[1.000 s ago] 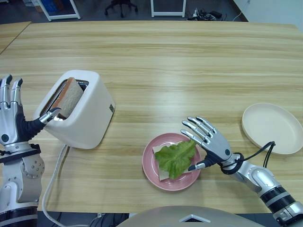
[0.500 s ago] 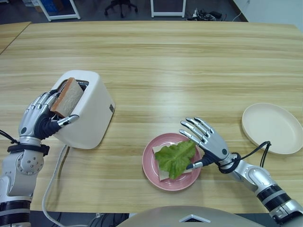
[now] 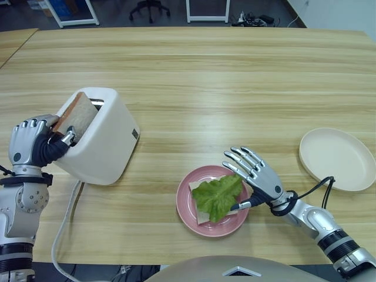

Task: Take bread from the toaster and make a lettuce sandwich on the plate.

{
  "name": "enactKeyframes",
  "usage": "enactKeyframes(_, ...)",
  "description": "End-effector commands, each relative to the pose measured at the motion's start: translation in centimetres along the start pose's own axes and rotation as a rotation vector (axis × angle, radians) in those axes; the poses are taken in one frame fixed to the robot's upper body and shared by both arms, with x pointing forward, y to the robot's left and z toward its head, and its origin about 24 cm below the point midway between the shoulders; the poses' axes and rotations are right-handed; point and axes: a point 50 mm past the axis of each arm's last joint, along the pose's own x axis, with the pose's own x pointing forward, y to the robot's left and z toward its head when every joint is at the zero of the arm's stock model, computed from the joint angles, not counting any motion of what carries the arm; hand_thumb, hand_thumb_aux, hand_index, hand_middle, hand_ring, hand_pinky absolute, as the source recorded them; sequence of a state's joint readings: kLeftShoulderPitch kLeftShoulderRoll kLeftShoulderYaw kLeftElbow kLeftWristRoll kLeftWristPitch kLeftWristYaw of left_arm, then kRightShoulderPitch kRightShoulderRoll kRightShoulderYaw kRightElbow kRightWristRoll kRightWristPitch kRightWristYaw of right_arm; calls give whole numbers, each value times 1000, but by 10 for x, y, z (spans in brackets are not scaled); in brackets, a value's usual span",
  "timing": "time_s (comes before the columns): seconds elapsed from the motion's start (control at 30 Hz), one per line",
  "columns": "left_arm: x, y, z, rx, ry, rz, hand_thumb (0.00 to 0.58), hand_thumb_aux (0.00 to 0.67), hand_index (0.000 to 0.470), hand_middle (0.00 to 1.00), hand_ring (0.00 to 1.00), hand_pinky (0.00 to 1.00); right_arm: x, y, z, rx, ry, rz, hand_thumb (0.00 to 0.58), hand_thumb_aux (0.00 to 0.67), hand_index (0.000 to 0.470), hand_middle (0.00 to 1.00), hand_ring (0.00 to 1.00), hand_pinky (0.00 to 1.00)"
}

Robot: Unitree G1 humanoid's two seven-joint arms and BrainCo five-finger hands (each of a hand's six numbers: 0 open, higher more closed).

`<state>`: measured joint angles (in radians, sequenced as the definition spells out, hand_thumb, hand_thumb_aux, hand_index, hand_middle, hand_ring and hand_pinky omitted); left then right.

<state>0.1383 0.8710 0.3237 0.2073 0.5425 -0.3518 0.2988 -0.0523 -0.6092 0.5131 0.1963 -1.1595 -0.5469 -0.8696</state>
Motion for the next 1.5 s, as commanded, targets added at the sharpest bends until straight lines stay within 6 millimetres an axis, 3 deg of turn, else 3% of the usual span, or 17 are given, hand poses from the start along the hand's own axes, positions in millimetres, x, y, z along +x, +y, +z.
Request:
enactKeyframes(0.03, -4, -6, -3, -14, 54, 59, 580, 670, 470, 1000, 1000, 1000, -2, 2, 1, 7, 5, 5, 0, 0, 0, 0, 0, 0)
enactKeyframes(0.33, 15, 29, 20, -114, 0, 595, 580, 670, 470, 1000, 1000, 1000, -2, 3, 2, 4, 32, -24, 0, 0, 0, 0, 0, 0)
enactKeyframes(0.47, 14, 49, 46, -212, -105, 816, 580, 670, 470, 1000, 1000, 1000, -3, 3, 0, -5, 46, -43, 0, 0, 0, 0, 0, 0)
enactKeyframes(0.53, 10, 55, 65, -270, -195, 834, 580, 670, 470, 1000, 1000, 1000, -2, 1, -1, -8, 48, -58, 0, 0, 0, 0, 0, 0)
enactKeyframes(0.63, -4, 42, 106, -491, -357, 631, 580, 670, 470, 1000, 1000, 1000, 1, -5, -1, 1, 43, -104, 0, 0, 0, 0, 0, 0)
enactKeyframes(0.73, -26, -3, 140, -763, -434, 235, 580, 670, 470, 1000, 1000, 1000, 6, -19, 5, 61, 21, -180, 0, 0, 0, 0, 0, 0)
enactKeyframes(0.87, -58, -52, 175, -1053, -444, -184, 580, 670, 470, 1000, 1000, 1000, 8, -34, 6, 111, 4, -230, 0, 0, 0, 0, 0, 0)
enactKeyframes(0.97, -76, -69, 193, -1152, -483, -393, 580, 670, 470, 1000, 1000, 1000, 8, -46, 2, 114, 4, -265, 0, 0, 0, 0, 0, 0)
enactKeyframes(1.07, -84, -75, 204, -1194, -505, -493, 580, 670, 470, 1000, 1000, 1000, 9, -52, 1, 108, 2, -273, 0, 0, 0, 0, 0, 0)
enactKeyframes(1.2, -85, -87, 212, -1176, -508, -549, 580, 670, 470, 1000, 1000, 1000, 8, -46, 6, 121, -15, -240, 0, 0, 0, 0, 0, 0)
enactKeyframes(1.37, -70, -115, 195, -979, -441, -533, 580, 670, 470, 1000, 1000, 1000, 5, -42, 10, 133, -25, -199, 0, 0, 0, 0, 0, 0)
enactKeyframes(1.5, -74, -142, 187, -824, -429, -576, 580, 670, 470, 1000, 1000, 1000, 3, -39, 15, 163, -53, -156, 0, 0, 0, 0, 0, 0)
